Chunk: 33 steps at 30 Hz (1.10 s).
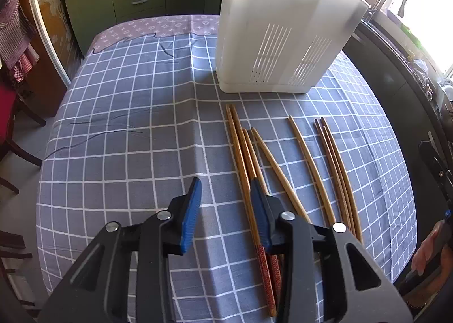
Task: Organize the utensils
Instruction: 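Grasp a red-tipped wooden chopstick with the left gripper and lift it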
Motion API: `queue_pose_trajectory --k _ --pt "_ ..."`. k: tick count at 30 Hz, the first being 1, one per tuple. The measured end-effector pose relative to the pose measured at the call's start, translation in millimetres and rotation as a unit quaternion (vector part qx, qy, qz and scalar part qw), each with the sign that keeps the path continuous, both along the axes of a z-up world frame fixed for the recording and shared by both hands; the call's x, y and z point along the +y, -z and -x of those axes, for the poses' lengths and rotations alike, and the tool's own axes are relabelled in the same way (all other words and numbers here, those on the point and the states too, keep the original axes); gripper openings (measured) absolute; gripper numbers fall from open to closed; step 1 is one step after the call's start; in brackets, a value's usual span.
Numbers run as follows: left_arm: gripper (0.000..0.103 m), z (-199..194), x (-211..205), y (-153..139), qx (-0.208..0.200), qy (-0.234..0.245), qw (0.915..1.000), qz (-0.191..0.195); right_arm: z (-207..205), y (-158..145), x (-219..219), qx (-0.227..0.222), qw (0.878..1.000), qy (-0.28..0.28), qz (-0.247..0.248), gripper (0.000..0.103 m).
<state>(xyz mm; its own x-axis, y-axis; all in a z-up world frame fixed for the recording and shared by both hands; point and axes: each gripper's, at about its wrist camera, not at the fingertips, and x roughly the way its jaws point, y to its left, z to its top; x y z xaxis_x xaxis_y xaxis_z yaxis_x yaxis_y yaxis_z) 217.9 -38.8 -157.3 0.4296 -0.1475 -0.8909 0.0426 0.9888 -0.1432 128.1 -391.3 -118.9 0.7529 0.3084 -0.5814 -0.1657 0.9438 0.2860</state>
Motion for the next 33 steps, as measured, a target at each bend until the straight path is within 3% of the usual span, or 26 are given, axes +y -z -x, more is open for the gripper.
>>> queue_pose_trajectory --k 15,19,33 --pt "0.027 -27 -4 13 0.049 0.001 0.9987 -0.013 -3 1 -12 0.012 1.000 0.002 -0.019 0.066" --pt "0.027 -30 -7 7 0.040 -0.004 0.9992 0.000 -2 2 -12 0.015 1.000 0.001 -0.022 0.067" --pt "0.027 -36 -17 15 0.052 0.016 0.9977 -0.039 -2 3 -9 0.019 1.000 -0.003 -0.024 0.070"
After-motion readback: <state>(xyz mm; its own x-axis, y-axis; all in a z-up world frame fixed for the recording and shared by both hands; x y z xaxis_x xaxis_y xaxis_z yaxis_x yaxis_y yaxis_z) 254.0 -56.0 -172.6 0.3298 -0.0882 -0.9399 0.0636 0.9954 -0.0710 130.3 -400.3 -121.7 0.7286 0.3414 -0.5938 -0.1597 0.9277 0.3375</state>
